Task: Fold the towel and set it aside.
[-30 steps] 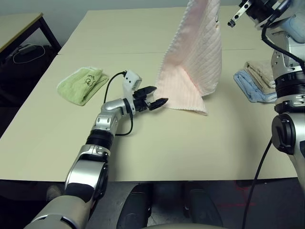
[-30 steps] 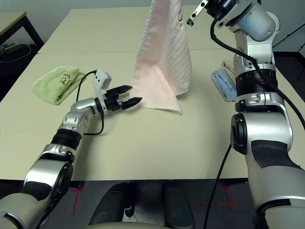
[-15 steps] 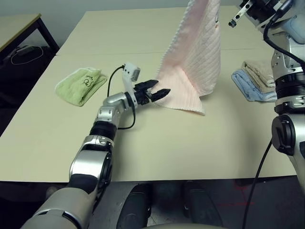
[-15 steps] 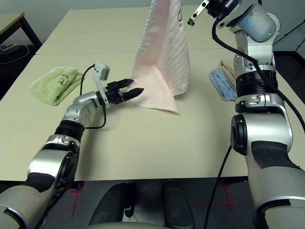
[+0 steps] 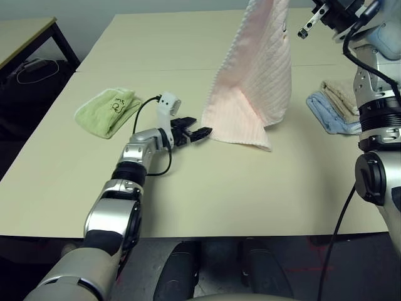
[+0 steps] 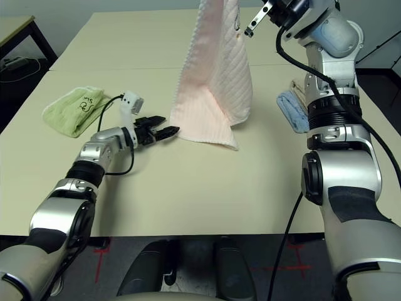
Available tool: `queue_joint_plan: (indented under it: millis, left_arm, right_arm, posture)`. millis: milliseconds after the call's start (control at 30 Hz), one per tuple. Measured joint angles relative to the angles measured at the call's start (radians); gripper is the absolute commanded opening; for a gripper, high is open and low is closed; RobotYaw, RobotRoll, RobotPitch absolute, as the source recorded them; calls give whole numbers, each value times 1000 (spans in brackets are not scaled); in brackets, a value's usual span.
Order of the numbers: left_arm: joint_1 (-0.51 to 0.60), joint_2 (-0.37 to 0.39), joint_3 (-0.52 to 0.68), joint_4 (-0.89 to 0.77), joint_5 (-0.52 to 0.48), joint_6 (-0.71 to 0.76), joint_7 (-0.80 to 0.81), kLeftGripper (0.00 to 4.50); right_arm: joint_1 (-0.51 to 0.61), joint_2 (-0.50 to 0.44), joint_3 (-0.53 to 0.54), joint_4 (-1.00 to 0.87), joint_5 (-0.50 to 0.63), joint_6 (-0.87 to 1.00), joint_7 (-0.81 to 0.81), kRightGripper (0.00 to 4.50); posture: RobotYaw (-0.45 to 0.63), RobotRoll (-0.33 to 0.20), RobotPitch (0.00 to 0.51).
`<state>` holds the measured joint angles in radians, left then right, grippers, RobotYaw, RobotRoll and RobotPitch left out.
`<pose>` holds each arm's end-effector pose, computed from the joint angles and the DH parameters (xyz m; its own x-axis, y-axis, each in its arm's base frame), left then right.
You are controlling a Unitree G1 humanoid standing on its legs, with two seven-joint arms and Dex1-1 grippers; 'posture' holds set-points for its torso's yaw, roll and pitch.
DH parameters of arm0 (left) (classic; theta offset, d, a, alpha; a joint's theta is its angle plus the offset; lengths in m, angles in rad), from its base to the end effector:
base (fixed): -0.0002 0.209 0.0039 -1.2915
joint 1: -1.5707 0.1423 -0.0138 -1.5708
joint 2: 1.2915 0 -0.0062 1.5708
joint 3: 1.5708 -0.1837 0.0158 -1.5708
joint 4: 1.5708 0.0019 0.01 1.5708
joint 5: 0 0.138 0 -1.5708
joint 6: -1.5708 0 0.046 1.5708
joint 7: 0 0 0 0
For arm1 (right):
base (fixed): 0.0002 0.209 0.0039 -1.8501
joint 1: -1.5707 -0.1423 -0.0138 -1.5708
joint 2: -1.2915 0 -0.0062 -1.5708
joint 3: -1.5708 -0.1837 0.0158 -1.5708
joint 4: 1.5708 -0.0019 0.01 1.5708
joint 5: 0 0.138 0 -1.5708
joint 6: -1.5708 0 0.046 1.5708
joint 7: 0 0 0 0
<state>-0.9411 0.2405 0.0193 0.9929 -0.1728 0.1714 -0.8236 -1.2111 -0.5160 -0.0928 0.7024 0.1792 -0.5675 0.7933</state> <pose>0.3551 0.1682 0.1211 0.6542 -0.7286 -0.2029 0.7221 0.6815 -0.1187 0.3279 -0.2138 0.3200 0.4163 0.7235 0.5507 -0.1931 0.6622 -0.7240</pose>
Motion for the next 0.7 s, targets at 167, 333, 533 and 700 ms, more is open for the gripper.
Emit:
queue_joint_plan:
  millis: [167,333,533,700]
  left_arm:
    - [-19,-4,-4,7,-1,39,-77,4500]
    - [-4,32,-61,-45,-1,204,-243,4500]
    - [40,106,-94,-155,8,296,-317,4500]
    - [57,158,-114,-207,8,360,-361,4500]
  right_arm:
    - [0,-1,0,-6,1,7,0,50]
    - [0,0,0,-9,3,8,0,50]
    - [-1,0,0,-9,4,8,0,50]
    - [-3,4,0,-7,4,7,0,50]
  posture:
    - [-21,0,98]
    - [-16,0,99]
    - [-9,0,97]
    - [-2,0,96]
